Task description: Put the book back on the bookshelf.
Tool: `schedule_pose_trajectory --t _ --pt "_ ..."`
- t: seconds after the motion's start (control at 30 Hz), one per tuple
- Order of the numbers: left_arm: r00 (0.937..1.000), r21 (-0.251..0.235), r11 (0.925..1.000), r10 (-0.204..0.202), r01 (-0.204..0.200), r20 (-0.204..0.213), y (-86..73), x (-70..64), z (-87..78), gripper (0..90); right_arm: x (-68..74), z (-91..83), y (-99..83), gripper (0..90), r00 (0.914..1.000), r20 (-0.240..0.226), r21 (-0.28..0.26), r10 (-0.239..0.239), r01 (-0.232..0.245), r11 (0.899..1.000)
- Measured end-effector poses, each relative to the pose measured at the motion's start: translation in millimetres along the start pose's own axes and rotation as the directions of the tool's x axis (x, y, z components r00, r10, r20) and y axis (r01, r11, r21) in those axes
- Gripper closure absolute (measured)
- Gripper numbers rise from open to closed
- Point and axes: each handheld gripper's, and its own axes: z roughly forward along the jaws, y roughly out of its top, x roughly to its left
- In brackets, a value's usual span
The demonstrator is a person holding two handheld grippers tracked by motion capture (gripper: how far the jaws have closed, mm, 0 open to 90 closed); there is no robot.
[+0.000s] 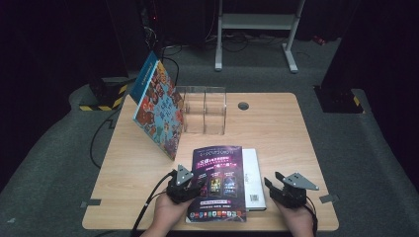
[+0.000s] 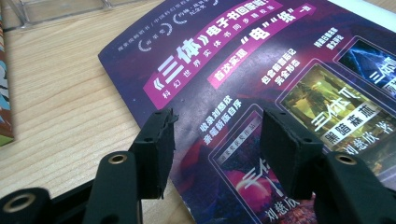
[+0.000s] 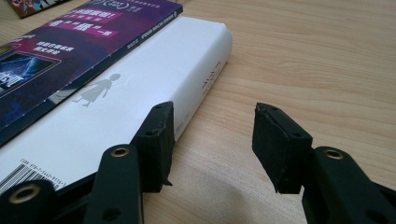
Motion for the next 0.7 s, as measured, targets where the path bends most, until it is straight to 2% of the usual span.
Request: schedule_pose_trajectory --t 0.07,0.17,0.23,0.43,0.7 --pt "1.0000 -0.001 1.0000 -0.007 0.007 0.001 -0.5 -1.1 0.0 46.0 1.2 0.9 -0.1 47.6 1.0000 -0.001 0.002 -0.002 0.002 1.000" --pt "0.9997 -0.008 0.9997 0.024 -0.024 -0.012 -1.8 -4.4 0.4 48.2 3.8 2.3 -0.3 46.4 1.0000 0.000 0.001 -0.001 0.001 1.000" --pt "0.9997 -0.007 0.9997 0.022 -0.022 -0.014 -2.2 -5.5 1.1 48.6 5.5 1.9 0.2 45.8 1.0000 0.002 -0.006 -0.001 0.001 1.000" --pt "0.9981 0.009 0.9984 0.056 -0.056 -0.026 -5.0 -7.0 4.2 48.6 9.8 -2.0 3.4 44.4 0.9998 0.010 -0.030 -0.017 0.017 0.999" --pt "0.9925 0.014 0.9945 0.104 -0.104 -0.064 -9.3 -12.3 5.8 52.5 18.5 -6.0 11.7 43.0 0.9998 -0.007 -0.050 -0.018 0.018 0.999"
